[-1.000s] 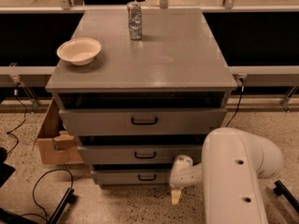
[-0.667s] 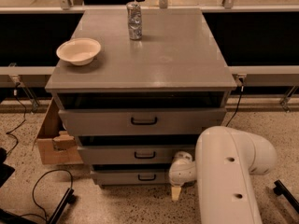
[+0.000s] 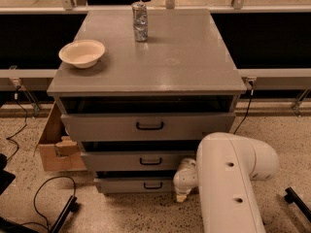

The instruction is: Open bottom drawer

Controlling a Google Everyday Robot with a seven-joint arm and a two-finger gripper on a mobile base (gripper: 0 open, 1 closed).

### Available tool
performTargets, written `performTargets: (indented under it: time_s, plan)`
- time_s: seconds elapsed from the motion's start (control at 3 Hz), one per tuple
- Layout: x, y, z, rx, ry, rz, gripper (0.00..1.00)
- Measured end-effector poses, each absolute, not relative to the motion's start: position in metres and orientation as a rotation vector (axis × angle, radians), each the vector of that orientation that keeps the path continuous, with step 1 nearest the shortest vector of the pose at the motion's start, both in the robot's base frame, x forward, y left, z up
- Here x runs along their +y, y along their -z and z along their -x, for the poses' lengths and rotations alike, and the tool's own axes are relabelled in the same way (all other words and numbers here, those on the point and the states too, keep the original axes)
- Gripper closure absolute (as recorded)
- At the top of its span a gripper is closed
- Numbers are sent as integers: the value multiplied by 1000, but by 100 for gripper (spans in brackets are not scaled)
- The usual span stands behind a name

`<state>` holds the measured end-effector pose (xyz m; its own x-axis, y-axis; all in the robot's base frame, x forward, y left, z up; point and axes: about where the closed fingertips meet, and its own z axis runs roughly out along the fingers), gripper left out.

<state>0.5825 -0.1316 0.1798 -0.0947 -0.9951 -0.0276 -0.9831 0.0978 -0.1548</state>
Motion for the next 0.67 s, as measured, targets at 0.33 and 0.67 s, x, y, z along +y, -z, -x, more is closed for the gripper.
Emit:
performTargets:
  time_s: [0.33, 0.67]
  plan:
    - [-133, -188, -560, 2262, 142, 2036, 64]
    - [-133, -188, -560, 2262, 142, 2036, 62]
